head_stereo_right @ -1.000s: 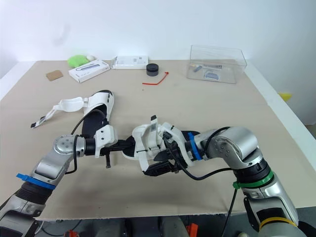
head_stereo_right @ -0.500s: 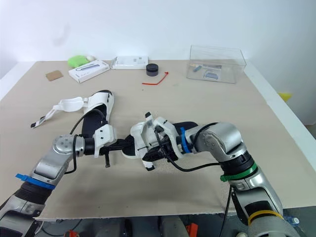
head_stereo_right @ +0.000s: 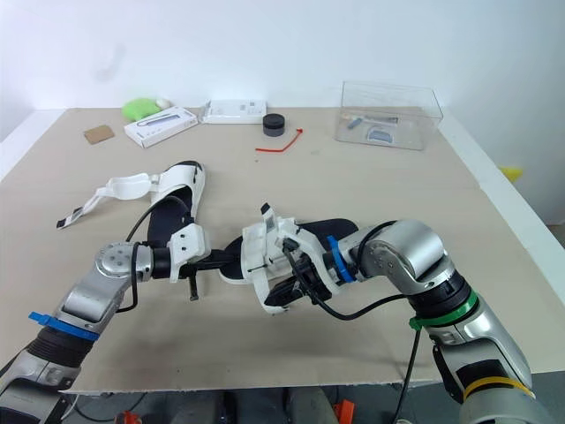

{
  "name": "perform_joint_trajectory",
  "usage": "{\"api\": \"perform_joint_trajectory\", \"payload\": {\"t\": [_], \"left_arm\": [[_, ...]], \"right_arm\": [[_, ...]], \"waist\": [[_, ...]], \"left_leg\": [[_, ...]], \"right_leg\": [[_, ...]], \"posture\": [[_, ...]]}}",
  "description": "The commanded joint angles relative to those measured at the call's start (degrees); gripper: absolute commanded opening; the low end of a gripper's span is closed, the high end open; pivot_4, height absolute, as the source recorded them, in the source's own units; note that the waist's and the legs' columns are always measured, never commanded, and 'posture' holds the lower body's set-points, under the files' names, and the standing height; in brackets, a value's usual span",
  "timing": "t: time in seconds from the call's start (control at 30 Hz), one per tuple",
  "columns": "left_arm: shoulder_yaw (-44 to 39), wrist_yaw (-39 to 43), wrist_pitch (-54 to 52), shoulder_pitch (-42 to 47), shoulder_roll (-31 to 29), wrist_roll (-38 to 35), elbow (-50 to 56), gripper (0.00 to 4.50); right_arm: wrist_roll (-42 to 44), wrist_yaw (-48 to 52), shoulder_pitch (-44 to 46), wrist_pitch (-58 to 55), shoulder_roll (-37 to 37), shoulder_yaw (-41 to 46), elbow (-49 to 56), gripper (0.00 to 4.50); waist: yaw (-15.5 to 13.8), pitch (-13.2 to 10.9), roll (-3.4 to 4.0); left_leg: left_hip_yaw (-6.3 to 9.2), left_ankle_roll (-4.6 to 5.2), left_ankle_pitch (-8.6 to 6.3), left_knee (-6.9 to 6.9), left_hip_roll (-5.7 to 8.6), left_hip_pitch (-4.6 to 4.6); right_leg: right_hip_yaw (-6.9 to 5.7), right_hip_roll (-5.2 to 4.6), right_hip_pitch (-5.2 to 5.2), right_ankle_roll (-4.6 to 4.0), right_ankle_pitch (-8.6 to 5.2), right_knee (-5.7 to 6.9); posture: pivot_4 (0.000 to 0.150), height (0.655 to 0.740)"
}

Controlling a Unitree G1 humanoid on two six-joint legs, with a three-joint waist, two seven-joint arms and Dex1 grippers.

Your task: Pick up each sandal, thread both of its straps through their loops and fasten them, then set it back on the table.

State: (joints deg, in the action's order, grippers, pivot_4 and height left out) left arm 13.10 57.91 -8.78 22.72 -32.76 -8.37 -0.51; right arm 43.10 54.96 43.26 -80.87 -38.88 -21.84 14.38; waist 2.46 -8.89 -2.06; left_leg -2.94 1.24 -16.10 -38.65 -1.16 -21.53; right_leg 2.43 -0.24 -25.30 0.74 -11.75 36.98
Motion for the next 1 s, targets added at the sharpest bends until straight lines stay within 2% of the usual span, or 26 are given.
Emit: {"api": "perform_joint_trajectory", "payload": {"t": [0.03,0.13,0.17,0.23,0.27,0.37,0.47,0.63,0.67,0.73,0.83,0.9,1.0], "left_arm": [[2.00,0.27,-1.22,-1.68,-0.91,2.54,-1.61,0.00],[1.95,0.30,-1.12,-1.93,-1.08,2.56,-1.55,0.00],[1.95,0.30,-1.11,-1.96,-1.10,2.58,-1.55,0.00],[1.96,0.22,-1.18,-1.98,-1.06,2.59,-1.52,0.00],[1.98,0.19,-1.19,-1.98,-1.04,2.61,-1.50,0.00],[1.92,0.23,-1.09,-1.99,-1.11,2.54,-1.66,0.00],[1.90,0.33,-0.85,-1.97,-1.14,2.56,-1.96,0.00],[2.08,0.39,-0.52,-1.16,-0.73,2.67,-2.96,0.00],[2.11,0.41,-0.45,-1.03,-0.67,2.67,-3.10,0.00],[2.19,0.43,-0.36,-0.77,-0.56,2.68,-3.36,0.00],[2.18,0.50,-0.28,-0.60,-0.51,2.70,-3.53,0.00],[2.08,0.60,-0.29,-0.78,-0.66,2.74,-3.45,0.00],[1.90,0.72,-0.37,-1.08,-0.95,2.67,-3.15,0.00]], "right_arm": [[2.29,0.90,-0.54,-1.38,0.22,0.59,2.31,0.06],[1.58,0.79,-0.40,0.45,0.30,1.33,2.19,0.06],[1.21,1.05,-0.28,1.51,0.03,1.43,2.24,0.70],[0.49,1.26,0.00,3.32,-0.61,1.78,2.25,1.22],[0.20,1.71,0.12,4.25,-1.24,1.69,2.44,1.77],[-6.26,6.20,-1.57,18.21,-6.58,0.41,5.27,3.25],[-14.58,9.68,-4.48,34.59,-10.14,-0.83,6.09,3.25],[-28.76,13.14,-9.98,77.27,-7.81,1.98,0.41,3.25],[-31.06,13.30,-10.55,84.64,-7.15,2.08,-1.73,3.25],[-37.65,11.81,-10.46,106.62,-5.41,1.99,-8.84,3.25],[-49.52,4.73,-7.57,135.36,-2.45,2.05,-21.94,3.25],[-57.06,0.13,-5.62,147.85,-0.96,2.25,-29.02,3.25],[-60.98,-3.41,-3.93,156.22,0.08,1.25,-34.30,3.25]], "waist": [[0.00,0.00,0.00],[-0.01,0.00,0.00],[-0.01,0.00,0.00],[-0.01,0.00,0.00],[-0.01,0.00,0.00],[-0.02,0.00,0.01],[-0.01,0.00,0.00],[0.01,-0.01,0.00],[0.00,-0.01,0.00],[-0.03,-0.01,0.00],[0.01,-0.01,-0.01],[0.00,-0.02,0.00],[0.00,-0.03,-0.01]], "left_leg": [[0.00,-0.01,-0.02,0.00,0.00,0.00],[0.00,-0.03,-0.06,0.00,0.00,-0.01],[0.00,-0.04,-0.07,0.00,0.00,-0.01],[0.00,-0.04,-0.08,0.00,0.00,-0.02],[-0.01,-0.04,-0.08,0.00,0.01,-0.02],[-0.01,-0.04,-0.07,-0.01,0.01,-0.01],[-0.01,-0.04,-0.08,0.00,0.01,0.01],[-0.06,-0.05,-0.06,0.00,0.00,0.12],[-0.08,-0.07,-0.05,0.00,0.00,0.17],[-0.10,-0.09,-0.01,-0.01,0.00,0.24],[-0.22,-0.09,-0.01,-0.02,0.03,0.37],[-0.39,-0.09,0.00,-0.01,0.04,0.40],[-0.51,-0.10,0.00,-0.01,0.04,0.41]], "right_leg": [[0.00,0.00,0.00,0.01,-0.02,0.00],[0.01,-0.01,0.00,0.02,-0.06,0.00],[0.01,-0.02,0.00,0.01,-0.06,0.00],[0.01,-0.02,-0.01,0.02,-0.07,0.00],[0.01,-0.03,-0.01,0.02,-0.07,0.00],[0.00,-0.02,-0.01,0.03,-0.07,0.00],[0.00,0.02,0.00,0.07,-0.11,-0.01],[0.03,0.08,0.04,0.08,-0.10,0.02],[0.03,0.10,0.06,0.10,-0.08,0.03],[0.03,0.09,0.12,0.11,-0.04,0.04],[0.06,0.10,0.20,0.14,0.00,0.04],[0.17,0.10,0.17,0.15,0.04,0.04],[0.27,0.04,0.16,0.14,0.06,0.05]], "posture": [[0.150,0.7261],[0.150,0.7261],[0.150,0.7261],[0.150,0.7261],[0.150,0.7261],[0.150,0.7261],[0.150,0.7261],[0.150,0.7261],[0.150,0.7261],[0.150,0.7261],[0.150,0.7261],[0.150,0.7261],[0.150,0.7261]]}}
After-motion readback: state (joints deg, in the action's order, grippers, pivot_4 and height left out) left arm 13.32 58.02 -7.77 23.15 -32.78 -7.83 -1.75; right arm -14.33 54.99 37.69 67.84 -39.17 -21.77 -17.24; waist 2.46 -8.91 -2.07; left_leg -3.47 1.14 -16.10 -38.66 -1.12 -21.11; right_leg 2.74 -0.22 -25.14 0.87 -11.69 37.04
